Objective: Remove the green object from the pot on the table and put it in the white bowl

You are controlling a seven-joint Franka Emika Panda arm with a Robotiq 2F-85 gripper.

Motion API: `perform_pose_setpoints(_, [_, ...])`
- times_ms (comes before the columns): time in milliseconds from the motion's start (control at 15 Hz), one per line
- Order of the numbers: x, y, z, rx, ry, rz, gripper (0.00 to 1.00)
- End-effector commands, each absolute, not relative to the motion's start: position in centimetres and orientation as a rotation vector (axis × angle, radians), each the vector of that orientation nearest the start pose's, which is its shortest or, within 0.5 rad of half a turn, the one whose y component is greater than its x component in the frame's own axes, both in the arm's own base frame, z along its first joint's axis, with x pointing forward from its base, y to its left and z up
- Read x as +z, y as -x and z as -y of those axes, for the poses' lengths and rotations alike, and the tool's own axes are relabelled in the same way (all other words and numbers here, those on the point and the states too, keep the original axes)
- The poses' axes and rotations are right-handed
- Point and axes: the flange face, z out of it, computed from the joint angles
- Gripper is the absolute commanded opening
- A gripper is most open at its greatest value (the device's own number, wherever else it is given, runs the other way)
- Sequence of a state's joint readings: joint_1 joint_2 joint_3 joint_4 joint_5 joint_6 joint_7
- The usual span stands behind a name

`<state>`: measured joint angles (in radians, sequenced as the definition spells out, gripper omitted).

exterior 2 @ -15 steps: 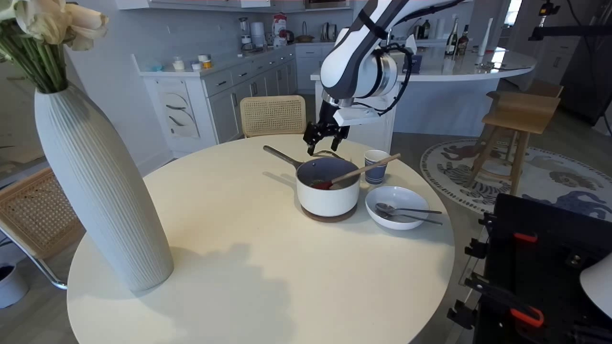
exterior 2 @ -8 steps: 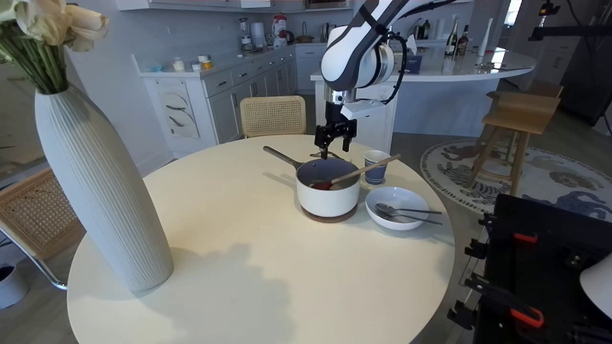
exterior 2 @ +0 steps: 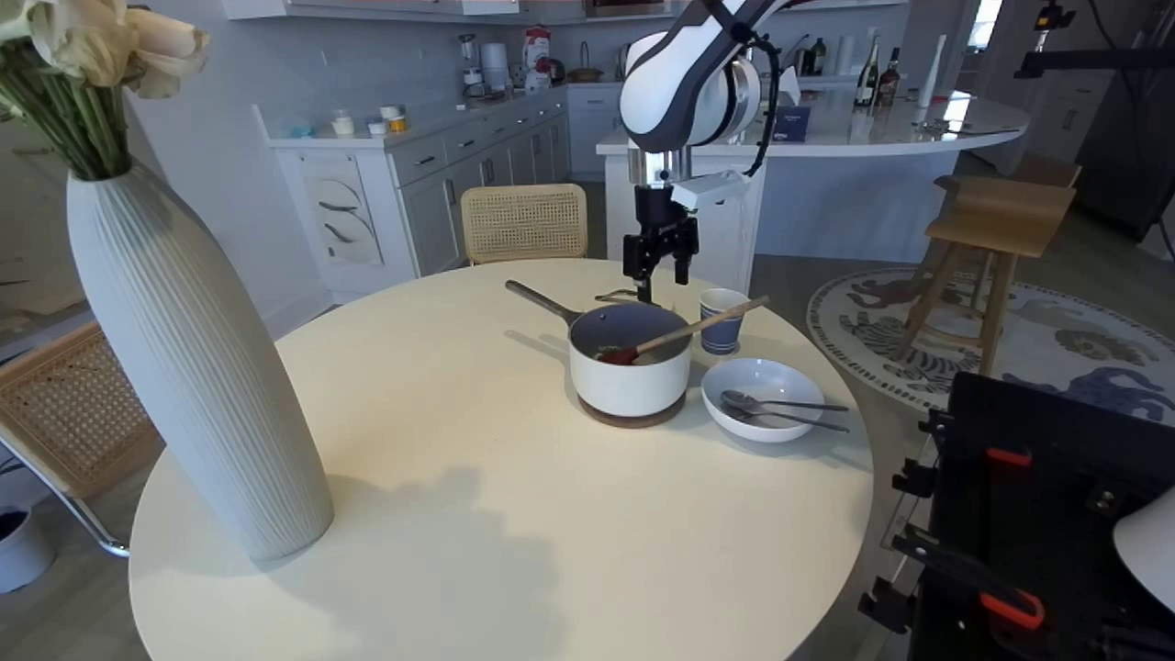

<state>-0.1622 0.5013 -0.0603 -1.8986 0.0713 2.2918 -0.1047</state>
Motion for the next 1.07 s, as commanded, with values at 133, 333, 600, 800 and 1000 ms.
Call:
perform_pose_setpoints(133, [23.8,-57.6,15.1,0.361,3.078,-0.094,1.00])
perform_pose_setpoints(333, [23.5,-56.2,15.9,0.423,3.064,-0.035,1.00])
perform_pose_setpoints(600, [22.5,-54.6,15.9,0.485,3.044,0.040,1.00])
perform_pose_setpoints(800, [21.9,-53.6,15.5,0.517,3.035,0.079,1.00])
perform_pose_setpoints(1000, [21.7,-53.0,15.2,0.532,3.031,0.112,1.00])
